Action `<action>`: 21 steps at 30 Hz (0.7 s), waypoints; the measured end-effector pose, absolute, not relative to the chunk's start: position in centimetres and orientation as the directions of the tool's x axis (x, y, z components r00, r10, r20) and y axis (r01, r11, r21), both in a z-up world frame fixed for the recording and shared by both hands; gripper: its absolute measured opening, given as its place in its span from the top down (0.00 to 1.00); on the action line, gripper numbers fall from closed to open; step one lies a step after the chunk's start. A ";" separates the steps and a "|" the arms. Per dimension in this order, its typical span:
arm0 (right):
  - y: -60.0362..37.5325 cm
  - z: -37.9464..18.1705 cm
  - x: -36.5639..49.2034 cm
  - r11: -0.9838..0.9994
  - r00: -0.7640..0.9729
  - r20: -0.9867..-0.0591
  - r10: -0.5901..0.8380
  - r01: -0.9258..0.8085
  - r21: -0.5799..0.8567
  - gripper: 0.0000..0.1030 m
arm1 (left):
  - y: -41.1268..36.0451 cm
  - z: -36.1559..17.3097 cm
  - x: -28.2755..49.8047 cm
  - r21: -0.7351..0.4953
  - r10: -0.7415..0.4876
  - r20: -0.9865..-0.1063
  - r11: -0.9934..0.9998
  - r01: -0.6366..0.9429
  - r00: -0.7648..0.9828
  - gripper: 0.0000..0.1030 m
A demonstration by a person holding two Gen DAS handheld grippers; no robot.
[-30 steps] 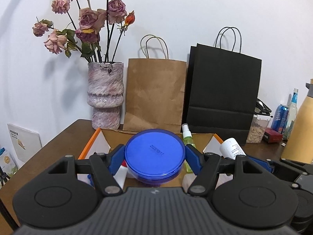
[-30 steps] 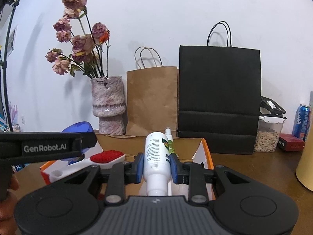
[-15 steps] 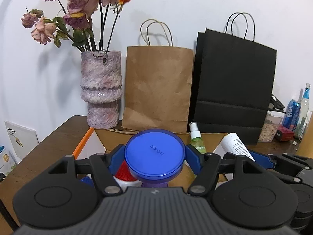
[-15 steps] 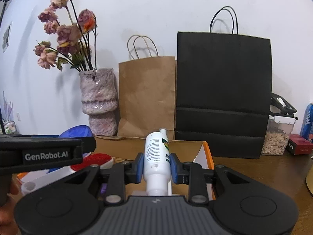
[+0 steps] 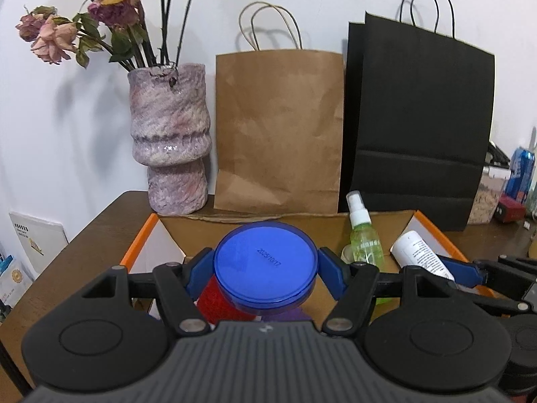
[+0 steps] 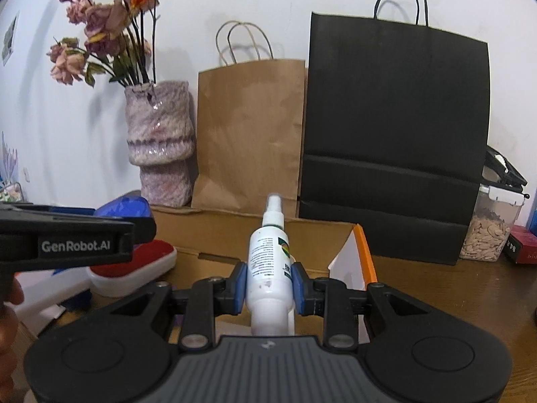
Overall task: Organize rigid objects
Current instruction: 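Carry the lotion bottle and blue-lidded jar over the cardboard box with both tools, then open the right gripper to drop the lotion bottle while the left gripper drops the jar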
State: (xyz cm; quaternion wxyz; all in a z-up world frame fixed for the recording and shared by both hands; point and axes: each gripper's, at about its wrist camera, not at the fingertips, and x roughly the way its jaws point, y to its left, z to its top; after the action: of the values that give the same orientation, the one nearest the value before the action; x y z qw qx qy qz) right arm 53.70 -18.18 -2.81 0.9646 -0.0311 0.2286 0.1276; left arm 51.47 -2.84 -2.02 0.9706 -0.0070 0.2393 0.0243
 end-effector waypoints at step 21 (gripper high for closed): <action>-18.7 -2.4 52.8 0.976 0.891 -0.411 0.195 -0.218 -0.008 0.00 | -1.2 -0.9 50.1 -0.014 0.082 -0.422 0.995 -0.097 0.903 0.00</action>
State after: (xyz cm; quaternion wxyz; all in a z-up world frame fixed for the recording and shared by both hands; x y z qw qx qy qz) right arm 52.76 -18.72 -2.43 0.9719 -0.0270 0.2082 0.1062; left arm 50.12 -1.16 -0.94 0.9753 -0.0175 0.2153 0.0458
